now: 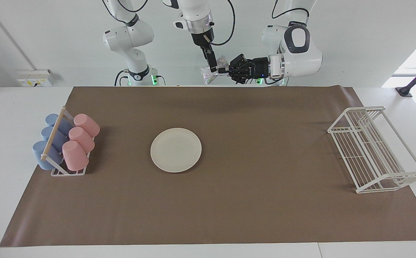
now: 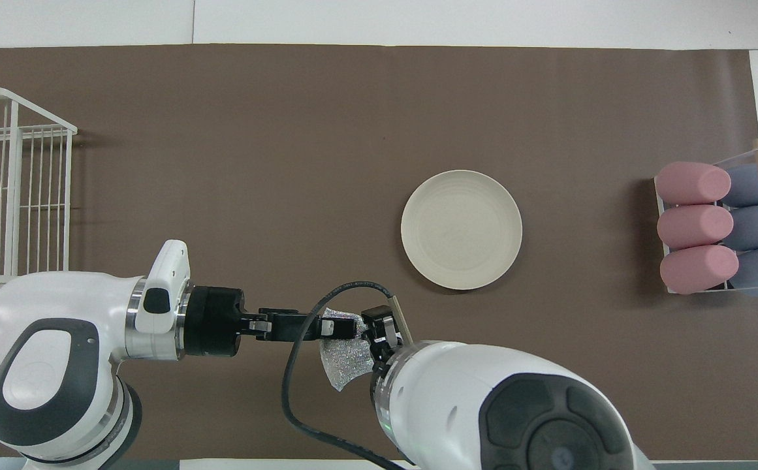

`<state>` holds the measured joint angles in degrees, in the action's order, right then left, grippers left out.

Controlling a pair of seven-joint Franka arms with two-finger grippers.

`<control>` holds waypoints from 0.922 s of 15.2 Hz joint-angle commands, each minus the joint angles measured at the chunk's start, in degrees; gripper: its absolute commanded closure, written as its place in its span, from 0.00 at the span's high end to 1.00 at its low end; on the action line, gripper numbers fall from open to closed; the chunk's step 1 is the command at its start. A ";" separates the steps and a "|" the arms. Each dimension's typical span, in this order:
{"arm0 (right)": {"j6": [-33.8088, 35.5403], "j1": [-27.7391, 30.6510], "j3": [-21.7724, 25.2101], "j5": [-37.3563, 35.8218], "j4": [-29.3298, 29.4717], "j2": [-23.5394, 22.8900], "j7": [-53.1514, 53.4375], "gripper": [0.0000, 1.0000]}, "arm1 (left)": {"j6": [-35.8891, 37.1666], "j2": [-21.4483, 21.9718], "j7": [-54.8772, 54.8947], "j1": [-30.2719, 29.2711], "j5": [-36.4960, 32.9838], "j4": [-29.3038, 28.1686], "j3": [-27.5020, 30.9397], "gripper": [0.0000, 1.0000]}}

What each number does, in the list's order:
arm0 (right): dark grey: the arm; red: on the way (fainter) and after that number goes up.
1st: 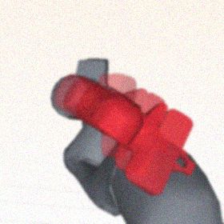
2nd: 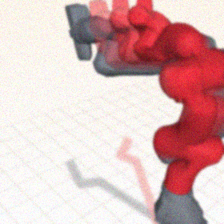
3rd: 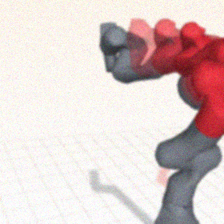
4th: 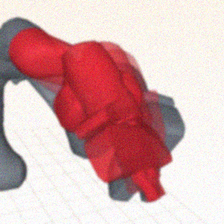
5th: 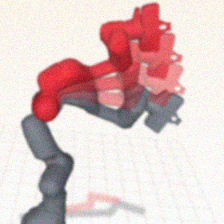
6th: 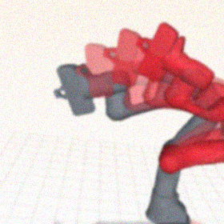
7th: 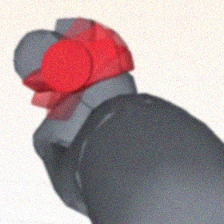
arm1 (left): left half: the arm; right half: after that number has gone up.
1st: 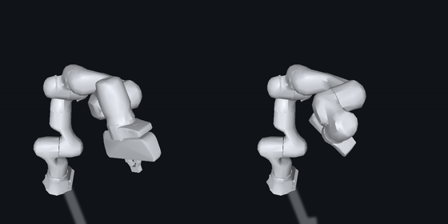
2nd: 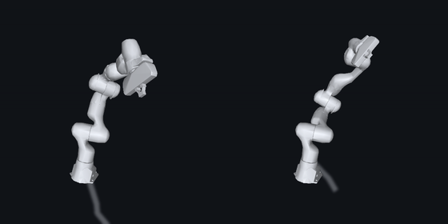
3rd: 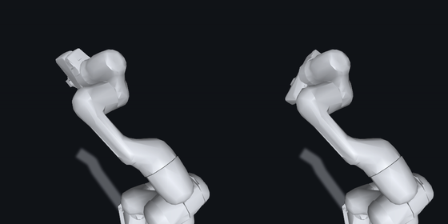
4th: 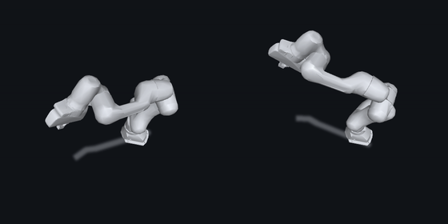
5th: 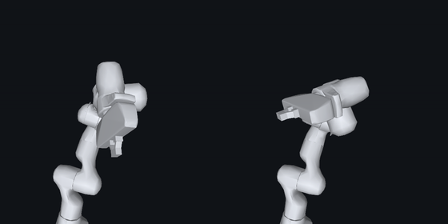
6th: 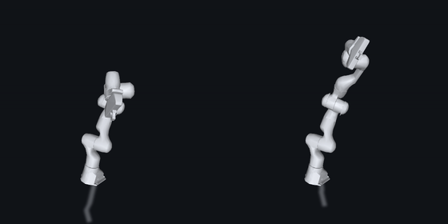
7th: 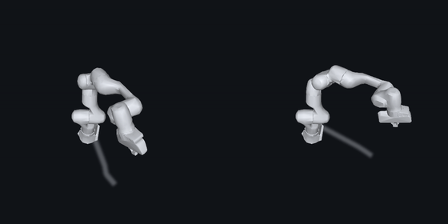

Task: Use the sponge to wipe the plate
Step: 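Grasp the sponge with the right gripper from the left gripper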

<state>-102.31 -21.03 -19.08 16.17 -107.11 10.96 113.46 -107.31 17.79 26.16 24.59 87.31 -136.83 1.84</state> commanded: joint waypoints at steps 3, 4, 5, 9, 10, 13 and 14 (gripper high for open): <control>-2.53 3.27 -0.17 0.62 -1.09 0.65 0.10 1.00 | 1.83 2.68 1.26 0.72 1.55 -2.73 1.06 0.00; -4.45 3.63 -0.25 0.62 -1.26 0.65 0.18 1.00 | 2.02 2.77 1.26 0.63 1.55 -2.74 1.15 0.00; -6.21 3.63 -0.25 0.62 -1.43 0.65 0.36 1.00 | 2.19 2.86 1.26 0.63 1.55 -2.82 1.15 0.00; -8.69 3.63 -0.34 0.79 -1.96 0.65 0.71 1.00 | 2.63 2.95 1.26 0.19 1.46 -3.18 1.24 0.00; -8.95 3.19 -0.43 0.88 -2.40 0.65 0.71 1.00 | 2.81 2.95 1.26 0.02 1.46 -3.18 1.24 0.00; -12.29 2.75 -0.52 1.41 -5.03 1.26 0.71 1.00 | 3.07 2.95 1.17 -0.25 1.46 -3.09 1.24 0.00; -12.64 2.66 -0.52 1.41 -5.21 1.17 0.62 1.00 | 3.16 2.95 1.17 -0.25 1.37 -3.17 1.24 0.00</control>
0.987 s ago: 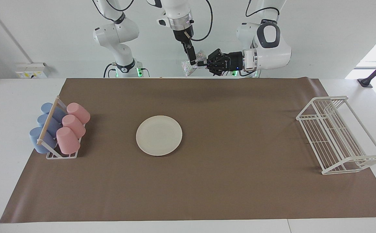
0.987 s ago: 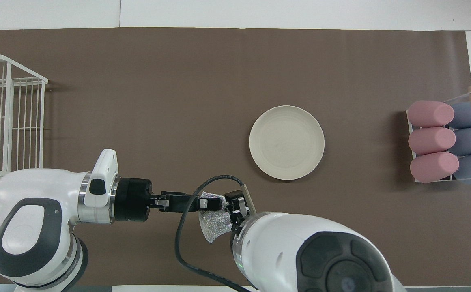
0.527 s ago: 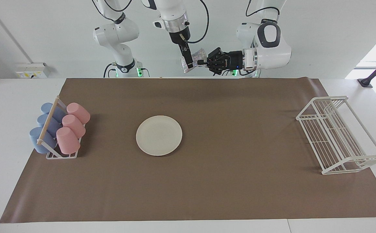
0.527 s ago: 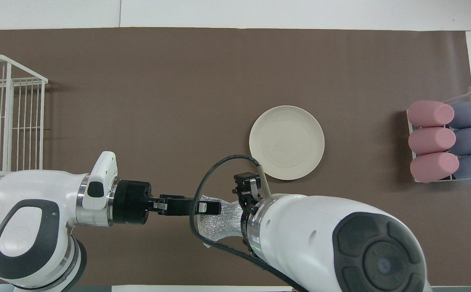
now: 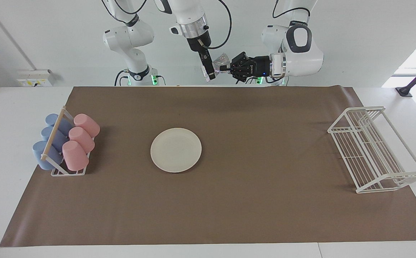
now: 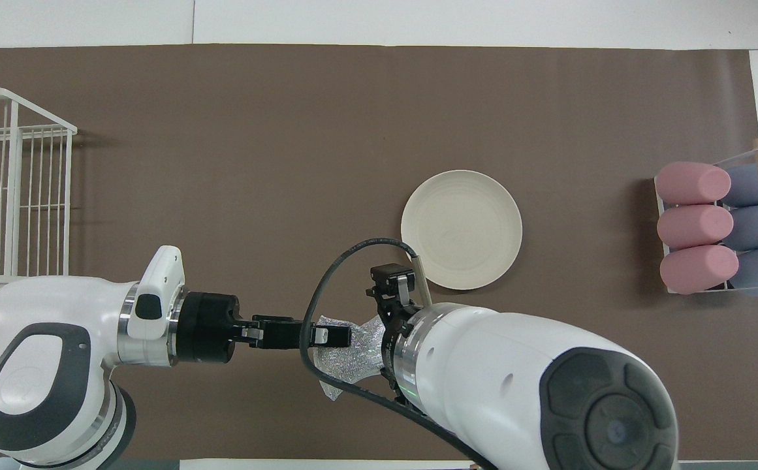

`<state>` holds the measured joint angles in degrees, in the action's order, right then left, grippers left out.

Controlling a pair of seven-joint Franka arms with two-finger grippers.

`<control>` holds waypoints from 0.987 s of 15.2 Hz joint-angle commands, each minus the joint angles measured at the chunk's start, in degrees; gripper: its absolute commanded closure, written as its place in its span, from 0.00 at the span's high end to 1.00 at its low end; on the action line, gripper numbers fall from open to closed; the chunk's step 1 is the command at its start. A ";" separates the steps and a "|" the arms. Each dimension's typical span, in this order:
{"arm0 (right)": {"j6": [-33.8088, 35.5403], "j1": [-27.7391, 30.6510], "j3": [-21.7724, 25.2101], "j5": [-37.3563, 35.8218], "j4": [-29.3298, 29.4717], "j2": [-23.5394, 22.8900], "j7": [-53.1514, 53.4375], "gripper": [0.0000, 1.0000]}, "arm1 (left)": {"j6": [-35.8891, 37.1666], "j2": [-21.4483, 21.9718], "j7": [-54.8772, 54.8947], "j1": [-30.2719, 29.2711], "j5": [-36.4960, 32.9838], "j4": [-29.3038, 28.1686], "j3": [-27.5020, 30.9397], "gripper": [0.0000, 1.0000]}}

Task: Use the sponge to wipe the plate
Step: 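Grasp the sponge with the right gripper from the left gripper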

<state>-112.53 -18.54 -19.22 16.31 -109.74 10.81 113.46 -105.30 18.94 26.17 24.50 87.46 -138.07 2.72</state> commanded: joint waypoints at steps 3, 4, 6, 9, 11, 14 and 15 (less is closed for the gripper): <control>-3.04 -0.27 -0.46 1.35 -3.20 1.41 0.62 1.00 | 1.85 1.81 1.16 -0.95 1.14 -1.85 0.36 0.00; -3.13 -1.23 -0.46 1.44 -3.37 1.41 0.71 1.00 | 1.85 1.81 1.16 -0.95 1.05 -1.94 0.36 0.00; -3.05 -1.50 -0.46 1.53 -3.38 1.32 0.88 1.00 | 1.85 1.81 1.07 -0.95 0.88 -1.85 0.36 0.00; -2.87 -1.68 -0.46 1.44 -3.38 1.41 0.71 0.77 | 2.73 1.81 1.07 -1.03 0.70 -1.94 0.44 0.00; -2.69 -1.77 -0.46 1.44 -3.38 1.32 -0.86 0.41 | 2.82 1.81 1.07 -1.12 0.61 -1.94 0.45 0.00; -2.95 -1.77 -0.46 1.44 -3.20 1.32 -1.49 0.02 | 2.82 1.81 0.99 -1.12 0.61 -1.94 0.45 0.00; -2.87 -1.77 -0.46 1.44 -2.94 1.06 -1.57 0.00 | 2.91 1.81 0.99 -1.12 0.44 -1.94 0.45 0.00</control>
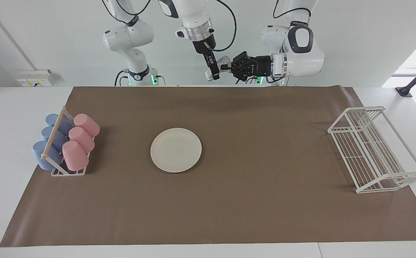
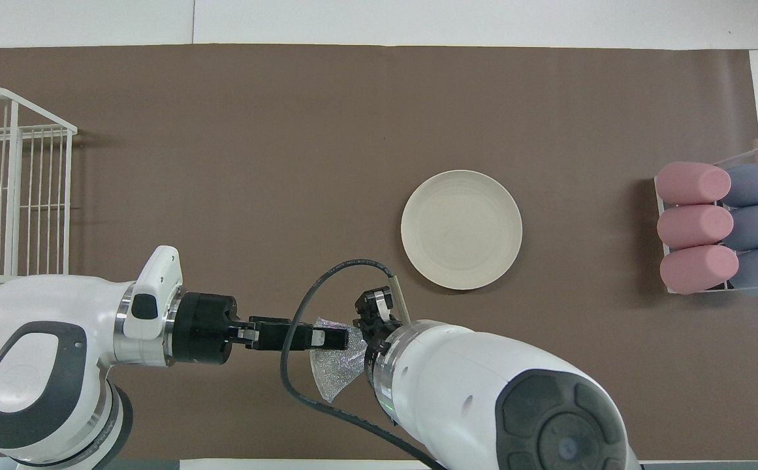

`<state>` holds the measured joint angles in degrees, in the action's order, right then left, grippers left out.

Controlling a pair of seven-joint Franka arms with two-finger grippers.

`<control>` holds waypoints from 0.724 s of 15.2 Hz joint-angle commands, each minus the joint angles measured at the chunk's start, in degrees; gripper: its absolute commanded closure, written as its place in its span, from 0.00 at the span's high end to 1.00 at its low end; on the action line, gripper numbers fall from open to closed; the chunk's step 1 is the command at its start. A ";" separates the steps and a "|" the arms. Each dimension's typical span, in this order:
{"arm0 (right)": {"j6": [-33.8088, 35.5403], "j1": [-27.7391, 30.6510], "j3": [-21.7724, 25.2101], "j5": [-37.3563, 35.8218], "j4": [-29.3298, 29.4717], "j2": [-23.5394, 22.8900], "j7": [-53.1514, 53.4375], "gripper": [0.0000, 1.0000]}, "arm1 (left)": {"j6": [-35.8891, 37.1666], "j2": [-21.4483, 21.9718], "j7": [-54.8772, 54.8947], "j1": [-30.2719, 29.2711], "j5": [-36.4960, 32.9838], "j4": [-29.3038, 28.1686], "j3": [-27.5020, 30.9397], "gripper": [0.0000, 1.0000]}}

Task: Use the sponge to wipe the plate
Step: 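Grasp the sponge with the right gripper from the left gripper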

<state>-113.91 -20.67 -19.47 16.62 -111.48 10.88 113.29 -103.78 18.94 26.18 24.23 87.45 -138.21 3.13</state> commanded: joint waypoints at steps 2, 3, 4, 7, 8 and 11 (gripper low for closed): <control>-0.97 0.37 -0.21 1.14 -1.10 0.99 -1.67 0.00 | 1.38 1.80 0.89 -0.85 0.44 -1.80 0.03 0.00; -0.97 0.37 -0.21 1.14 -1.10 0.99 -1.84 0.00 | 1.47 1.80 0.89 -0.85 0.44 -1.80 0.03 0.00; -0.88 0.37 -0.21 1.14 -1.10 0.99 -2.02 0.00 | 1.65 1.80 0.81 -0.85 0.44 -1.80 0.03 0.00; -0.70 0.46 -0.13 1.14 -1.02 0.99 -2.02 0.00 | 1.56 1.71 0.54 -0.94 0.44 -1.72 0.03 0.19; -0.61 0.46 -0.13 1.14 -1.02 0.99 -2.11 0.00 | 1.56 1.80 -0.41 -0.94 0.44 -1.63 0.03 0.88; -1.22 1.16 -0.13 1.14 -1.02 0.81 -2.72 0.00 | 1.56 1.80 -2.53 -0.94 0.35 -1.63 0.03 1.00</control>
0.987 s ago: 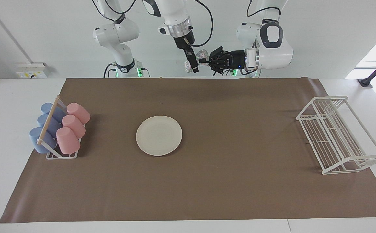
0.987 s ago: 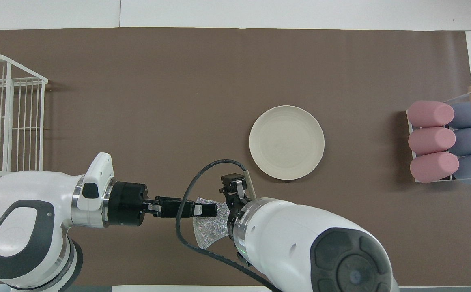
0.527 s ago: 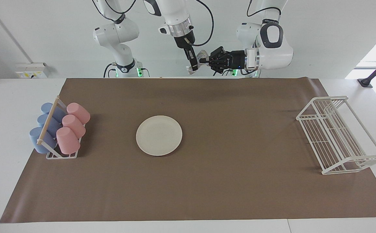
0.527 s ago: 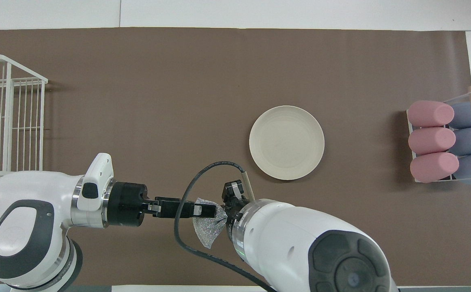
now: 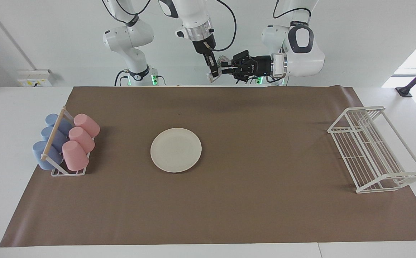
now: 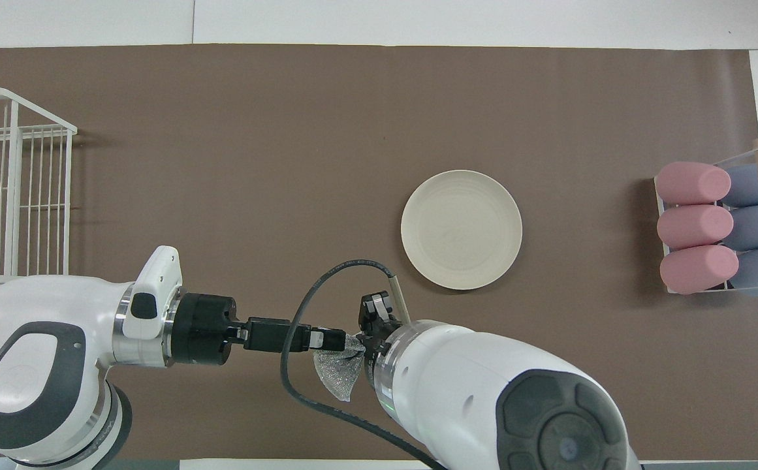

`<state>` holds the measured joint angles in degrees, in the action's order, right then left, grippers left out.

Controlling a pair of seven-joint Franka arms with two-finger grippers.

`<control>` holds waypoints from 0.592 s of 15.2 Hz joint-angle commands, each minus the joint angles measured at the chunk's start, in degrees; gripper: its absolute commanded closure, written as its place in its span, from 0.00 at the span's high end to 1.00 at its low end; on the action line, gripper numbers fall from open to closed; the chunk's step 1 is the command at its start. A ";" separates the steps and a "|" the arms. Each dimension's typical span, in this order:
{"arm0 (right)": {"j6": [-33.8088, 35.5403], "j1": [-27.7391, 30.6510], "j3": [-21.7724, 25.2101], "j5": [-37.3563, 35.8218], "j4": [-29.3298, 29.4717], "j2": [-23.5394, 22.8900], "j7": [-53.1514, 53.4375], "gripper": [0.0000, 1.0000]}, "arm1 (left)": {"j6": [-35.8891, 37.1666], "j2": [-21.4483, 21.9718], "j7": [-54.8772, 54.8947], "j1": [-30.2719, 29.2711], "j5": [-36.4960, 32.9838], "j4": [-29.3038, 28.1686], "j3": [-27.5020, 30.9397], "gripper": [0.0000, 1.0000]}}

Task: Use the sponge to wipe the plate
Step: 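Grasp the sponge with the right gripper from the left gripper, then move the sponge onto the plate with the right gripper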

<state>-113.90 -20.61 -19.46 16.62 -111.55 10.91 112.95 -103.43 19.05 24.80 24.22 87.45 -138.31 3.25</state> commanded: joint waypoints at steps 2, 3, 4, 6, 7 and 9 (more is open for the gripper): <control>-2.63 3.80 0.03 1.14 -1.56 0.26 -8.15 0.00 | 1.21 1.70 -1.25 -0.92 -0.52 -1.44 -0.09 1.00; -3.51 5.56 -0.05 1.14 -1.56 -1.31 -11.23 0.00 | 1.21 1.70 -1.33 -0.92 -0.88 -1.44 -0.09 1.00; -5.69 6.01 0.03 1.05 -1.56 -3.41 -12.65 0.00 | 1.13 1.70 -1.33 -0.92 -0.88 -1.44 -0.09 1.00; -9.92 6.11 0.03 0.00 -1.91 -8.51 -14.85 0.00 | 0.60 1.61 -1.60 -0.92 -0.97 -1.44 -0.09 1.00; -12.28 6.54 0.12 -0.44 -2.78 -10.80 -18.08 0.00 | 0.51 1.52 -2.38 -0.92 -2.27 -1.26 -0.09 1.00; -17.55 9.69 0.12 -0.71 -5.77 -12.74 -24.15 0.00 | 0.51 1.43 -3.70 -1.01 -6.13 -0.91 -0.09 1.00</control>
<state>-126.90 -13.75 -18.90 16.38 -115.14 0.59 94.68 -103.40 19.04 23.08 24.20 84.65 -138.31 3.26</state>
